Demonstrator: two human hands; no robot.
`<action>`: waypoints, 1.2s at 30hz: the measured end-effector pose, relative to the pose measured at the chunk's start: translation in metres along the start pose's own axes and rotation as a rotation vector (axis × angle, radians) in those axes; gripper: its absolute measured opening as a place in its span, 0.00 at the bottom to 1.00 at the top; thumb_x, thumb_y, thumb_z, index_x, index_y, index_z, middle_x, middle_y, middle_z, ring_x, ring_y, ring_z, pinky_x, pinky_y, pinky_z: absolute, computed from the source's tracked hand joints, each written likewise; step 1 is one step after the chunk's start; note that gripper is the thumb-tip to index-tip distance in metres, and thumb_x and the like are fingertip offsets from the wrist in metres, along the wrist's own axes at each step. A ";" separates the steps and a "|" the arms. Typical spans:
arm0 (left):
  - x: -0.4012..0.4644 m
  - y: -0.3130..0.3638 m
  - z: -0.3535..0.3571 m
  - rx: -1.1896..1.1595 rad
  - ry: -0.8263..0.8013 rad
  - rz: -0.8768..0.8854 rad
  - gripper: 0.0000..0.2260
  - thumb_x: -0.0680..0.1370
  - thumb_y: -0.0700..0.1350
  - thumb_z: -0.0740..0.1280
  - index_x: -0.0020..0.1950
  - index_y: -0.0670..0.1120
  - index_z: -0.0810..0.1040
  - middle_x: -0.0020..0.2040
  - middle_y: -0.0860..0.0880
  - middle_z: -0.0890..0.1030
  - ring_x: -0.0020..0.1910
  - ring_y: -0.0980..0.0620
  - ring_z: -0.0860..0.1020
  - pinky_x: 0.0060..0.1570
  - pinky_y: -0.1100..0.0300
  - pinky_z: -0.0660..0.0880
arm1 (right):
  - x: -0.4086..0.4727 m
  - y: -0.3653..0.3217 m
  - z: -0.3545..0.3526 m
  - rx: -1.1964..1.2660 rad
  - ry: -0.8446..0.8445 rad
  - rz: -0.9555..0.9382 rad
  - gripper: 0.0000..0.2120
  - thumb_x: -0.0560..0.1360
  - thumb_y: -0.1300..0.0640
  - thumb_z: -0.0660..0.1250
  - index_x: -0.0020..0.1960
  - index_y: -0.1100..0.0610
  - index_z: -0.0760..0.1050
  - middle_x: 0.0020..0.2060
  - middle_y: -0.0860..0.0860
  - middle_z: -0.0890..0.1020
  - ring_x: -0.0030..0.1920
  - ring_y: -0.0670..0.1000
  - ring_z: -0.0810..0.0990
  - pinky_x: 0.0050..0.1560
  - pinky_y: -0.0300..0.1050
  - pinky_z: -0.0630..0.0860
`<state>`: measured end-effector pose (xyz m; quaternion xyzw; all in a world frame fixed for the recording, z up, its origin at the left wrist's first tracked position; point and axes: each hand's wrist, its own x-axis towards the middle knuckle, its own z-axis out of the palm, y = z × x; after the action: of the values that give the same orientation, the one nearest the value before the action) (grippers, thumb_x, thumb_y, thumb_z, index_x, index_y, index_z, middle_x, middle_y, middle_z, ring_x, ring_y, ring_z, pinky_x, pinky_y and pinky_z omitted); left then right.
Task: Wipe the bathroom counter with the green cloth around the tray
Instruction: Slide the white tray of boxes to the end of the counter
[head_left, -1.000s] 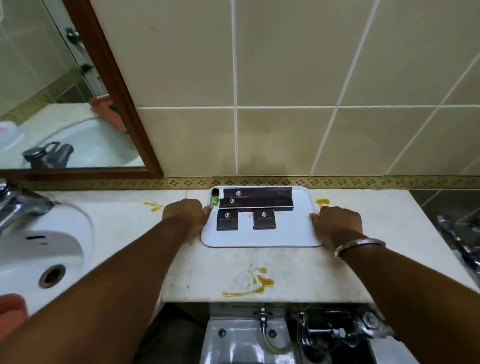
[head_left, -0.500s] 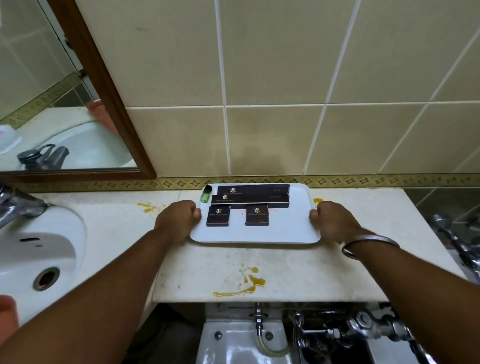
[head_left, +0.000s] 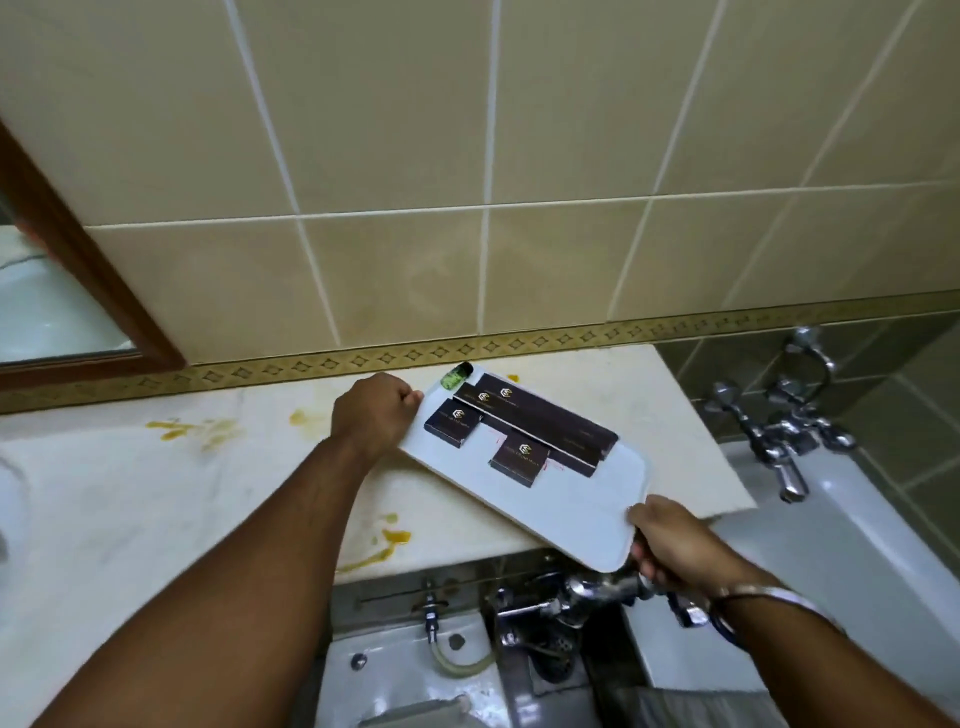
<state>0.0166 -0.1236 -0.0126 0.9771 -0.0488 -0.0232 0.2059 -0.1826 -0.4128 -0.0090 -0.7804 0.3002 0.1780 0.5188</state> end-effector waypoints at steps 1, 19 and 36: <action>0.003 0.022 0.012 -0.004 -0.008 0.026 0.18 0.78 0.53 0.62 0.32 0.46 0.76 0.33 0.51 0.78 0.39 0.45 0.77 0.37 0.57 0.67 | -0.003 0.013 -0.012 0.051 0.031 0.027 0.16 0.77 0.58 0.54 0.32 0.61 0.71 0.23 0.60 0.73 0.21 0.53 0.67 0.25 0.40 0.59; 0.069 0.199 0.122 -0.026 -0.165 0.196 0.18 0.81 0.47 0.57 0.70 0.50 0.66 0.68 0.47 0.75 0.72 0.41 0.64 0.67 0.43 0.54 | 0.039 0.050 -0.048 0.630 0.258 0.091 0.12 0.79 0.63 0.49 0.48 0.67 0.71 0.30 0.58 0.76 0.21 0.49 0.77 0.19 0.36 0.65; -0.028 0.161 0.094 0.178 -0.139 0.302 0.29 0.81 0.51 0.59 0.79 0.46 0.53 0.78 0.47 0.60 0.74 0.44 0.61 0.69 0.44 0.54 | 0.021 0.051 -0.053 -0.248 0.381 -0.004 0.26 0.80 0.45 0.54 0.36 0.63 0.76 0.37 0.58 0.80 0.42 0.60 0.79 0.42 0.45 0.68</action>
<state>-0.0309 -0.3051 -0.0327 0.9690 -0.2109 -0.0552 0.1159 -0.2023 -0.4816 -0.0363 -0.8583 0.3670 0.0616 0.3533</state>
